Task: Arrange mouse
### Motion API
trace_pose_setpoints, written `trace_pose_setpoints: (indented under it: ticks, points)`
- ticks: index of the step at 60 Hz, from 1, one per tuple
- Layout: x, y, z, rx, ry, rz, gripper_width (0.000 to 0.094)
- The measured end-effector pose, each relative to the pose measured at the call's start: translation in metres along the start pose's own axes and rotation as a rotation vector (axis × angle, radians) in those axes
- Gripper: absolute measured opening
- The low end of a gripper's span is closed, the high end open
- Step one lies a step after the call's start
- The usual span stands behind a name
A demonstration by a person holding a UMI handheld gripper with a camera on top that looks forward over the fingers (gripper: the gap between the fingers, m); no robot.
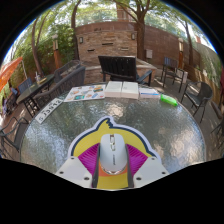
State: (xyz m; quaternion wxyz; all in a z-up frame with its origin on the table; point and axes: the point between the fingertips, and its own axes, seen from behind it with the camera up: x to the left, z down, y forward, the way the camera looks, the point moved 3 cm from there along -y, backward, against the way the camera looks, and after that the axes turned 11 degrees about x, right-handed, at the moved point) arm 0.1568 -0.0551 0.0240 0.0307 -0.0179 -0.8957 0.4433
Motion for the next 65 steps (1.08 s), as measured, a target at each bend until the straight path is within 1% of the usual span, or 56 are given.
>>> trace_pose_setpoints:
  ticks: [4,6,7,8,9,11,14,16,17,18,28,37,44,55,65]
  points:
    - [-0.003,0.011,0.019,0.047,-0.006,-0.014,0.0485]
    - [-0.002,0.009,0.017,0.031,-0.014,-0.023,0.0509]
    - [-0.001,0.007,0.016,0.023,-0.019,-0.025,0.0541]
    - [-0.002,0.004,0.015,0.018,-0.023,-0.022,0.06]
    - [-0.002,0.0,0.009,0.021,-0.027,-0.018,0.0678]
    - [-0.002,-0.009,0.007,-0.002,-0.041,-0.017,0.0861]
    - [-0.001,-0.028,0.002,-0.021,-0.053,-0.004,0.082]
    - [0.0,-0.04,-0.001,-0.033,-0.057,0.002,0.0841]
    - [-0.003,-0.054,-0.012,-0.033,-0.062,0.002,0.0855]
    - [0.002,-0.056,-0.007,-0.044,-0.061,0.003,0.0864]
    - [0.013,-0.139,-0.008,-0.098,-0.079,0.045,0.0858]
    - [0.029,-0.214,0.014,-0.132,-0.072,0.081,0.0872]
    - [0.045,-0.255,0.037,-0.148,-0.077,0.102,0.0865]
    - [0.06,-0.295,0.067,-0.157,-0.089,0.132,0.0857]
    - [0.065,-0.308,0.071,-0.166,-0.074,0.13,0.0864]
